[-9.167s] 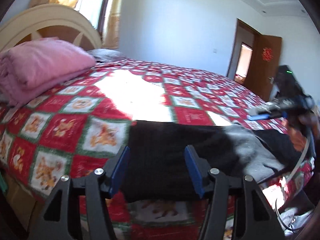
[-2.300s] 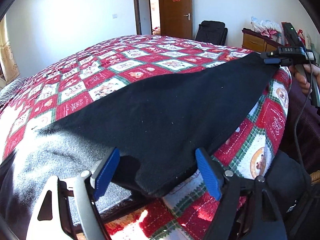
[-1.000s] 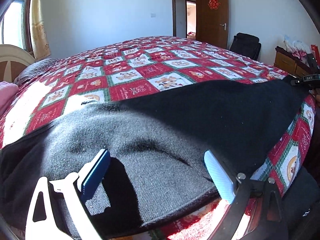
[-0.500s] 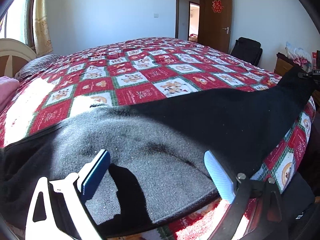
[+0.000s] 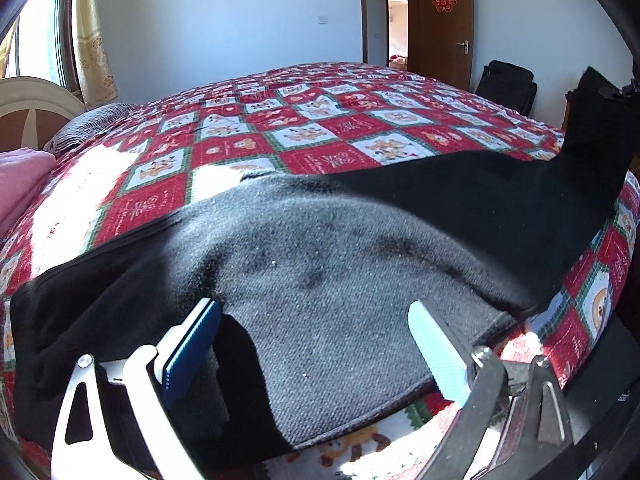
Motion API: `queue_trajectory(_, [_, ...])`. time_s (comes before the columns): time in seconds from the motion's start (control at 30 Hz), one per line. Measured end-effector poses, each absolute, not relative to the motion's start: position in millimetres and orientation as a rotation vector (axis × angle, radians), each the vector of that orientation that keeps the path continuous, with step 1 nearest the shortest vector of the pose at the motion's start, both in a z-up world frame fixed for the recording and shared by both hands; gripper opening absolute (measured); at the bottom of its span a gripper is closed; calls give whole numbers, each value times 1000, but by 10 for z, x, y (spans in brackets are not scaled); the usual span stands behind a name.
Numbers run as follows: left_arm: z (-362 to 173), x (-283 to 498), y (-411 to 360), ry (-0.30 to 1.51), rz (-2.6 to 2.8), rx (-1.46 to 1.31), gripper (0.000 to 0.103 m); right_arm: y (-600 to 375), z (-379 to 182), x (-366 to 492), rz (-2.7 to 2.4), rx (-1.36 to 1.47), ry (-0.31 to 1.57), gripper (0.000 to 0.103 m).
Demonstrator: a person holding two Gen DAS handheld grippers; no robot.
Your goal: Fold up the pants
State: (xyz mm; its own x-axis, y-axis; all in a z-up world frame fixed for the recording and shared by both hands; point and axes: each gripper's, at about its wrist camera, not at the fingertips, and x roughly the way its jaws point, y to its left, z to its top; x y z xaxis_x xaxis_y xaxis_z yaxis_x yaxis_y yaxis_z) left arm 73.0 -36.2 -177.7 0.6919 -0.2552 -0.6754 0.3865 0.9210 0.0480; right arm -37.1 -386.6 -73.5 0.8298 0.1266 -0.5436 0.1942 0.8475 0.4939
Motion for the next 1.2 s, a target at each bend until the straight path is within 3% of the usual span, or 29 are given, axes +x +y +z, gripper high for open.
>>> queue_trajectory(0.57, [-1845,642,-190,733,-415,258,103,-2884,-752,260,146,523,656,14])
queue_trajectory(1.07, [-1716,608,52,718,-446,137,103,-1865,-1434,914,243,369,826,14])
queue_trajectory(1.17, [-1654,640,141,720,-447,47,103,-1753,-1700,1028,282,353,926,19])
queue_trajectory(1.2, [-1635,648,163,721,-446,21,103,-1758,-1759,1039,299,370,950,26])
